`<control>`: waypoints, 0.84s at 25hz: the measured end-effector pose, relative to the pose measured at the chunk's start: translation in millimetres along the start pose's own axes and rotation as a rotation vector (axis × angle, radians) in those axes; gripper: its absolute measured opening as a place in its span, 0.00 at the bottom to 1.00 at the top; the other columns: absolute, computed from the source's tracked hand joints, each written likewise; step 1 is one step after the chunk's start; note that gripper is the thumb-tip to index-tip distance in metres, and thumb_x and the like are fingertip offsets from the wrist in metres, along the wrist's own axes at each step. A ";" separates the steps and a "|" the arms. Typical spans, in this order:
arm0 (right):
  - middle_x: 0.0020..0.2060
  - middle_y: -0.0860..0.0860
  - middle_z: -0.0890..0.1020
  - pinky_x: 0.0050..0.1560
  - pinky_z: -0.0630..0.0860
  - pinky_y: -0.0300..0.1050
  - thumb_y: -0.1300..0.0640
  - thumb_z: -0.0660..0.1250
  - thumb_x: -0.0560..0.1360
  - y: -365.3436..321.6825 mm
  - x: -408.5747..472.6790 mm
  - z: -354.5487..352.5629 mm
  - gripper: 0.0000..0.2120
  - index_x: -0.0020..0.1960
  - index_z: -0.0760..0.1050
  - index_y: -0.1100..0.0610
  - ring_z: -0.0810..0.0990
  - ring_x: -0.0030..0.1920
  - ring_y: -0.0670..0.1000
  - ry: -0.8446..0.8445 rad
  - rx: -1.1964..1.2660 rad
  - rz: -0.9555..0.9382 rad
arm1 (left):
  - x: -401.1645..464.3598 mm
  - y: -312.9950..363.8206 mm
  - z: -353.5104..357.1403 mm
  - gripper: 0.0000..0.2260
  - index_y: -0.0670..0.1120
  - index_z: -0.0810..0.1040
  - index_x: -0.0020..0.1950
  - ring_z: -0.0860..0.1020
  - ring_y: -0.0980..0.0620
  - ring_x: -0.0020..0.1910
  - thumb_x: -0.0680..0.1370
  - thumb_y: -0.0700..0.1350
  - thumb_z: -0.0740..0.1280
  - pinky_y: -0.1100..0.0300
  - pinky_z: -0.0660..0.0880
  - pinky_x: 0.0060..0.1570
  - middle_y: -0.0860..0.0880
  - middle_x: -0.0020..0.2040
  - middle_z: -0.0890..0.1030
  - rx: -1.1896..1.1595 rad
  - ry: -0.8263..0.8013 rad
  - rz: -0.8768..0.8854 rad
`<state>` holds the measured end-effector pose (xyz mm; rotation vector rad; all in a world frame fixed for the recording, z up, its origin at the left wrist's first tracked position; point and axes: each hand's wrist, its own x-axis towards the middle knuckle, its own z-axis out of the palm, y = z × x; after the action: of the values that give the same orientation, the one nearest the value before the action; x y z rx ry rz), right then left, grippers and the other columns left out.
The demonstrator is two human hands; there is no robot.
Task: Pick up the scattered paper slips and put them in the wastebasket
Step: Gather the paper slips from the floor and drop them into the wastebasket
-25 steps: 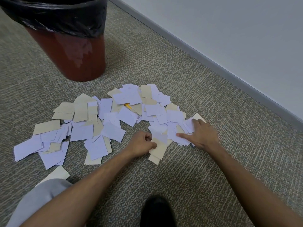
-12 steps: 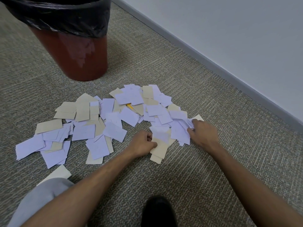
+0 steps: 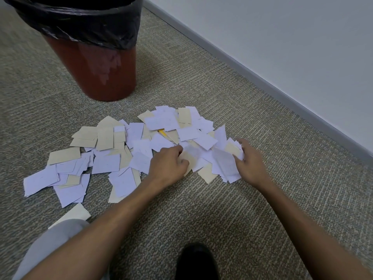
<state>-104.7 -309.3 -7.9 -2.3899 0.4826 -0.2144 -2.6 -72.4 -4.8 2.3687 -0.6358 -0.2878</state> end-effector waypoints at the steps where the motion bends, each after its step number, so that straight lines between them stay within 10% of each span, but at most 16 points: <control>1: 0.41 0.46 0.80 0.35 0.68 0.44 0.46 0.64 0.77 2.1 -0.3 1.2 0.25 0.71 0.64 0.51 0.77 0.37 0.48 -0.012 -0.059 0.001 | -3.5 0.2 2.4 0.07 0.46 0.78 0.48 0.76 0.44 0.39 0.73 0.45 0.63 0.56 0.72 0.34 0.46 0.37 0.79 0.032 -0.025 0.027; 4: 0.37 0.54 0.81 0.36 0.71 0.47 0.47 0.59 0.80 5.2 -2.4 2.0 0.28 0.76 0.55 0.50 0.78 0.35 0.55 -0.034 -0.220 -0.069 | -7.9 -3.2 9.1 0.07 0.46 0.77 0.47 0.77 0.42 0.41 0.73 0.44 0.62 0.53 0.74 0.38 0.45 0.39 0.80 0.062 -0.099 0.044; 8: 0.48 0.56 0.81 0.43 0.71 0.49 0.47 0.48 0.81 9.2 -2.5 -2.2 0.21 0.71 0.66 0.47 0.77 0.42 0.56 -0.005 -0.274 -0.165 | -5.7 -7.7 10.1 0.07 0.48 0.77 0.48 0.76 0.43 0.40 0.74 0.43 0.61 0.54 0.71 0.36 0.46 0.39 0.80 0.051 -0.098 0.039; 12: 0.38 0.53 0.81 0.36 0.70 0.49 0.50 0.49 0.79 9.8 1.4 -6.1 0.21 0.55 0.80 0.52 0.76 0.36 0.54 -0.030 -0.167 -0.083 | -3.7 -10.2 11.0 0.08 0.47 0.78 0.48 0.77 0.43 0.41 0.73 0.44 0.61 0.52 0.76 0.39 0.46 0.39 0.80 0.034 -0.099 0.001; 16: 0.27 0.49 0.72 0.32 0.63 0.47 0.37 0.52 0.78 0.1 -0.9 -8.9 0.25 0.33 0.67 0.55 0.69 0.29 0.51 -0.022 -0.064 0.046 | -2.2 -12.9 14.2 0.09 0.47 0.78 0.48 0.77 0.43 0.41 0.72 0.45 0.61 0.51 0.77 0.39 0.47 0.38 0.81 0.016 -0.090 0.002; 21: 0.41 0.54 0.81 0.39 0.75 0.52 0.46 0.60 0.73 -7.7 1.8 -15.0 0.16 0.53 0.76 0.56 0.79 0.41 0.57 -0.021 -0.088 0.011 | 4.6 -9.9 7.0 0.11 0.45 0.79 0.45 0.78 0.44 0.38 0.71 0.48 0.61 0.49 0.78 0.38 0.45 0.38 0.82 -0.081 -0.037 -0.026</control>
<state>-105.0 -313.6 8.6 -2.4721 0.5048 -0.1667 2.5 -72.0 -16.7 2.3001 -0.5997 -0.3625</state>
